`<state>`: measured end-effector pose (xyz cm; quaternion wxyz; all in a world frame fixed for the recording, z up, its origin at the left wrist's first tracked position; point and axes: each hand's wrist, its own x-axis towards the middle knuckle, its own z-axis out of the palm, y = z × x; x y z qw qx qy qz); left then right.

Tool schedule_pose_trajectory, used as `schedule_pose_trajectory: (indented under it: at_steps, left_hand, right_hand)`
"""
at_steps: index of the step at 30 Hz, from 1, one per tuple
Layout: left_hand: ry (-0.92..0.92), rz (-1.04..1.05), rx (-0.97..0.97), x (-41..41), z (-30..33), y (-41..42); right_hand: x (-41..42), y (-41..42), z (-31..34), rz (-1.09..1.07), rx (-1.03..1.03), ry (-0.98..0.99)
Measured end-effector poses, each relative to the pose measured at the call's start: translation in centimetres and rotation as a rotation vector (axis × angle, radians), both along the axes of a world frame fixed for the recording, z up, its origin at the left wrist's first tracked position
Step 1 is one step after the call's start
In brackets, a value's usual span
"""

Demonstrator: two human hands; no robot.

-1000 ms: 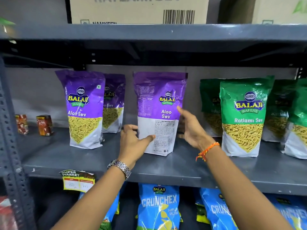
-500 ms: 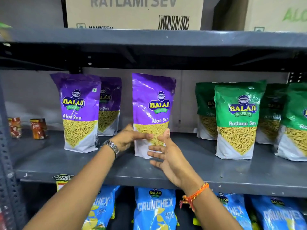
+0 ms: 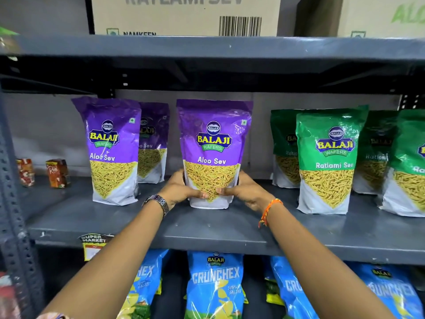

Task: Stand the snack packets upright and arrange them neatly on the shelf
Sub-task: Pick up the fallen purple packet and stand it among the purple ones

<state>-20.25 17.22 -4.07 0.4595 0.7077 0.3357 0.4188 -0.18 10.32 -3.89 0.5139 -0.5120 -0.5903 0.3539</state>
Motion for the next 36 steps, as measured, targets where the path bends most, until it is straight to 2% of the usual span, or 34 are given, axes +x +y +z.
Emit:
schedule_pose_trajectory:
  at_steps: [6, 19, 24, 28, 31, 32, 34, 36]
  left_hand:
    - [0.075, -0.02, 0.044, 0.1, 0.2, -1.2]
    - [0.028, -0.015, 0.156, -4.0, -3.3, -6.3]
    - [0.001, -0.044, 0.132, -4.2, -3.2, -7.1]
    - [0.018, -0.033, 0.128, -4.4, -3.1, -7.5]
    - [0.004, -0.017, 0.098, -5.0, -2.8, -8.3]
    - [-0.023, 0.007, 0.078, -5.6, -2.6, -8.3]
    - [-0.121, 0.119, 0.069, -8.1, -2.0, -7.8]
    - [-0.233, 0.332, 0.115, -11.6, -1.7, -6.6]
  right_hand:
    - [-0.2, 0.2, -0.6, -0.002, 0.049, 0.001]
    - [-2.2, -6.7, -3.9, -0.091, 0.198, -0.134]
    - [-2.9, -7.9, -3.7, -0.131, 0.201, -0.177]
    - [-3.2, -8.2, -3.5, -0.112, 0.175, -0.165]
    - [-3.2, -8.7, -3.3, -0.071, 0.146, -0.08]
    - [-3.2, -9.0, -3.0, -0.098, 0.155, -0.043]
    - [-4.2, -10.2, -1.5, -0.342, 0.275, -0.082]
    - [-6.3, -11.7, -0.1, -0.611, 0.57, -0.128]
